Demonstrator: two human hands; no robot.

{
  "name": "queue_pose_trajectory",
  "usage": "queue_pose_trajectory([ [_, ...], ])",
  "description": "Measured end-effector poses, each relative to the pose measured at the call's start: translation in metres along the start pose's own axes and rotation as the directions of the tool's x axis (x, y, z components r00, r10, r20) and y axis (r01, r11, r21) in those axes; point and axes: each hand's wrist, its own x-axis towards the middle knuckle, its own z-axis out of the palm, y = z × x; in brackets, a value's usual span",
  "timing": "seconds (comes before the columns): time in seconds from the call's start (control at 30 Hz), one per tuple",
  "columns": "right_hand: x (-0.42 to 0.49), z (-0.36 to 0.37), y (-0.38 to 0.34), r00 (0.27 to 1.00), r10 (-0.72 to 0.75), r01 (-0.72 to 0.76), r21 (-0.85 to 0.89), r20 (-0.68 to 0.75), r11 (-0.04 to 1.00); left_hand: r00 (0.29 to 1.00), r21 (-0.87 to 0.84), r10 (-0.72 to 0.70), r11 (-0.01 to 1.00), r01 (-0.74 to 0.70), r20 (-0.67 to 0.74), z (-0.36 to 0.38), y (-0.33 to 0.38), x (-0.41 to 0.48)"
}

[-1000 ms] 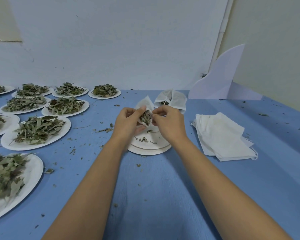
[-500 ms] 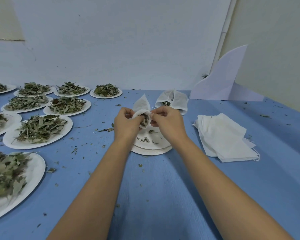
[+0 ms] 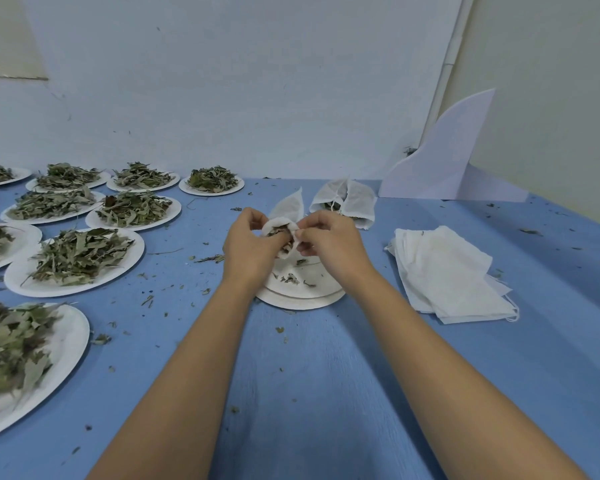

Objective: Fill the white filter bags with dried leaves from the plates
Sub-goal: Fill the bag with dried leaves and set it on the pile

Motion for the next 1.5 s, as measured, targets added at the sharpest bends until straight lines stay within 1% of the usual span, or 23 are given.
queue_pose_trajectory([
  [0.07,-0.002,0.000,-0.003,0.996,-0.004,0.002,0.015,0.085,1.000,0.994,0.054,0.037,0.998,-0.032,-0.102,-0.002,0.000,0.001],
  [0.17,-0.005,0.001,-0.003,0.982,0.003,-0.011,0.039,0.190,0.999,0.975,0.083,0.021,0.997,-0.002,-0.219,-0.004,0.001,0.004],
  [0.27,-0.004,0.001,-0.001,0.988,-0.004,0.002,0.010,0.155,1.000,0.963,0.069,-0.005,0.997,0.024,-0.268,-0.005,0.001,0.005],
  [0.3,-0.002,0.000,0.001,0.989,0.002,0.004,-0.043,0.147,0.999,0.958,0.049,-0.023,0.998,0.038,-0.285,-0.006,0.001,0.005],
  [0.37,0.000,-0.006,0.005,0.981,0.023,0.036,-0.299,0.192,0.953,0.950,0.006,-0.075,0.997,0.081,-0.305,-0.008,0.000,0.007],
  [0.43,0.001,-0.010,0.010,0.955,0.069,0.129,-0.614,0.288,0.779,0.945,-0.035,-0.144,0.990,0.140,-0.295,-0.008,-0.002,0.009],
  [0.47,0.001,-0.010,0.013,0.940,0.093,0.178,-0.705,0.329,0.687,0.943,-0.062,-0.180,0.984,0.169,-0.280,-0.009,-0.002,0.009],
  [0.5,0.002,-0.010,0.017,0.929,0.105,0.215,-0.751,0.354,0.625,0.942,-0.092,-0.209,0.977,0.191,-0.264,-0.008,-0.002,0.009],
  [0.53,0.002,-0.010,0.019,0.927,0.098,0.237,-0.769,0.361,0.594,0.941,-0.124,-0.230,0.971,0.205,-0.249,-0.008,-0.001,0.009],
  [0.6,0.002,-0.009,0.020,0.944,0.032,0.252,-0.779,0.329,0.575,0.941,-0.198,-0.257,0.956,0.215,-0.220,-0.007,0.000,0.009],
  [0.7,0.000,-0.007,0.019,0.961,-0.010,0.227,-0.764,0.278,0.604,0.944,-0.287,-0.280,0.931,0.224,-0.174,-0.006,0.002,0.009],
  [0.8,-0.001,-0.003,0.018,0.967,-0.014,0.211,-0.764,0.256,0.610,0.950,-0.315,-0.280,0.922,0.226,-0.140,-0.004,0.004,0.008],
  [0.93,-0.002,0.002,0.020,0.969,-0.055,0.231,-0.798,0.242,0.556,0.960,-0.314,-0.245,0.929,0.194,-0.133,-0.002,0.005,0.005],
  [0.97,-0.002,0.002,0.020,0.972,-0.057,0.221,-0.789,0.230,0.573,0.962,-0.303,-0.236,0.935,0.186,-0.137,-0.001,0.004,0.005],
  [1.0,-0.002,0.002,0.018,0.978,-0.058,0.193,-0.755,0.202,0.627,0.964,-0.286,-0.225,0.941,0.178,-0.142,-0.001,0.003,0.004],
  [1.03,-0.001,0.000,0.014,0.986,-0.052,0.145,-0.676,0.157,0.722,0.966,-0.264,-0.213,0.950,0.169,-0.148,0.000,0.003,0.004],
  [1.1,-0.001,-0.004,0.002,0.997,-0.039,0.059,-0.368,0.060,0.928,0.971,-0.200,-0.176,0.969,0.143,-0.160,0.000,0.003,0.003],
  [1.13,0.000,-0.006,-0.004,0.999,-0.038,0.041,-0.208,0.019,0.977,0.975,-0.175,-0.155,0.976,0.127,-0.158,0.000,0.003,0.002],
  [1.17,0.001,-0.008,-0.008,0.999,-0.037,0.036,-0.107,-0.012,0.994,0.980,-0.165,-0.136,0.980,0.111,-0.148,0.001,0.004,0.001],
  [1.2,0.001,-0.010,-0.010,0.999,-0.038,0.034,-0.078,-0.040,0.996,0.984,-0.170,-0.119,0.981,0.096,-0.131,0.002,0.006,0.000],
  [1.33,0.003,-0.009,-0.005,0.986,-0.037,-0.009,-0.277,-0.161,0.961,1.000,-0.202,-0.027,0.979,0.027,0.003,0.007,0.010,-0.005],
  [1.43,0.005,-0.013,-0.002,0.968,-0.034,-0.034,-0.261,-0.249,0.965,0.984,-0.203,0.047,0.979,-0.011,0.173,0.009,0.016,-0.011],
  [1.5,0.005,-0.014,-0.003,0.959,-0.002,-0.058,-0.202,-0.284,0.978,0.967,-0.172,0.080,0.984,-0.038,0.244,0.010,0.018,-0.014],
])
